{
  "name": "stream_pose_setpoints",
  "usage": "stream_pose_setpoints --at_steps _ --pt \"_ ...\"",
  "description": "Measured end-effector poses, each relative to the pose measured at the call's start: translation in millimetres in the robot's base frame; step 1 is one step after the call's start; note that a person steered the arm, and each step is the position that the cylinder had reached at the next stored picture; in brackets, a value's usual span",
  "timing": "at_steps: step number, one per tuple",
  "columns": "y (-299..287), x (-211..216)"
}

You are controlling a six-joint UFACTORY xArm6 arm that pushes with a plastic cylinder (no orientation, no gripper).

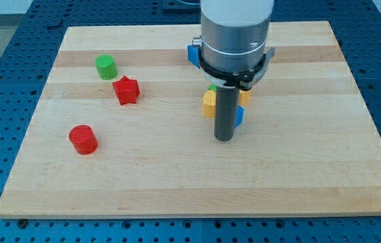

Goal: Push the blue cube to the right side of the yellow heart

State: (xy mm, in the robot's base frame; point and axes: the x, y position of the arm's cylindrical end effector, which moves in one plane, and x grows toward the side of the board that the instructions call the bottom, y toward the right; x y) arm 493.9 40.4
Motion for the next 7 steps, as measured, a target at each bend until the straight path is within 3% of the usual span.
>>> stream_pose_setpoints --at_steps 3,5,7 --pt "7.8 -2.5" --pt "6.6 -29.1" --pt "16.1 1.3"
